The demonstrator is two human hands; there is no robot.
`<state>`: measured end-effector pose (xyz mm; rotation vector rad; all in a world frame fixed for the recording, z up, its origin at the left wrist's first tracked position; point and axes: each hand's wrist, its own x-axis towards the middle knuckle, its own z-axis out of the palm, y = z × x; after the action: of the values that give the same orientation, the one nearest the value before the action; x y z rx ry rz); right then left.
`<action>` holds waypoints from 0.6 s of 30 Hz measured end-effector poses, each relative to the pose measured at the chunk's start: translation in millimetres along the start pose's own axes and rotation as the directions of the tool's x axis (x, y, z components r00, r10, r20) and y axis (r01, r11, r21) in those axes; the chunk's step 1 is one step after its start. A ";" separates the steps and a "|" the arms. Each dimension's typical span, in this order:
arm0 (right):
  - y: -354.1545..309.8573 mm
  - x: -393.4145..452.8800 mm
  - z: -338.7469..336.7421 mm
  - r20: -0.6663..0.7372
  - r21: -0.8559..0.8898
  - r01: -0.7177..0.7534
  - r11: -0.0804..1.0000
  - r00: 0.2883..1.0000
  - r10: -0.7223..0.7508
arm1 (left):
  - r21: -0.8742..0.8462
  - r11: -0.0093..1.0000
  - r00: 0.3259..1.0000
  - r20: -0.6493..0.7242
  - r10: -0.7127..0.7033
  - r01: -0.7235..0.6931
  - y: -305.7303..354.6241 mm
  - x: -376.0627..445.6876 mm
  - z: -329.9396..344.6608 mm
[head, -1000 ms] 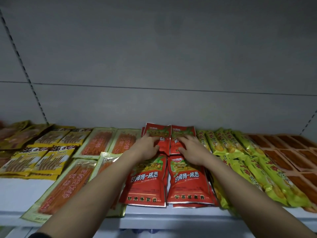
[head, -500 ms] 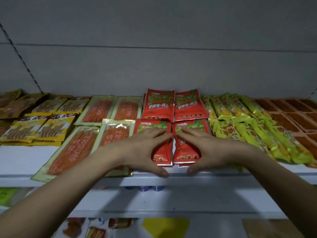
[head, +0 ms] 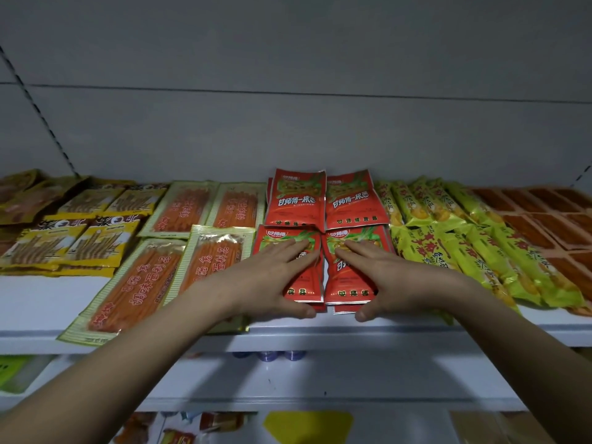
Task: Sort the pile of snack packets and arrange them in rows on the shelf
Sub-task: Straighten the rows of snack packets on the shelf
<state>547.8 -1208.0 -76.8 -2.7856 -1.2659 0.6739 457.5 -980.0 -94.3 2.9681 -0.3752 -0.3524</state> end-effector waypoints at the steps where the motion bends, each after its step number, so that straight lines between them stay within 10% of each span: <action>1: -0.5 0.6 0.2 0.003 0.002 -0.003 1.000 1.000 0.003 | -0.002 1.000 1.000 -0.006 -0.006 0.006 1.1 1.5 1.2; 18: -0.2 -4.4 0.4 0.003 0.066 0.017 0.998 1.000 -0.017 | 0.045 0.999 1.000 -0.008 -0.004 0.004 6.7 3.2 3.9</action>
<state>545.0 -1211.1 -75.5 -2.7193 -1.2431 0.7059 458.0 -987.7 -97.7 3.0138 -0.3817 -0.3369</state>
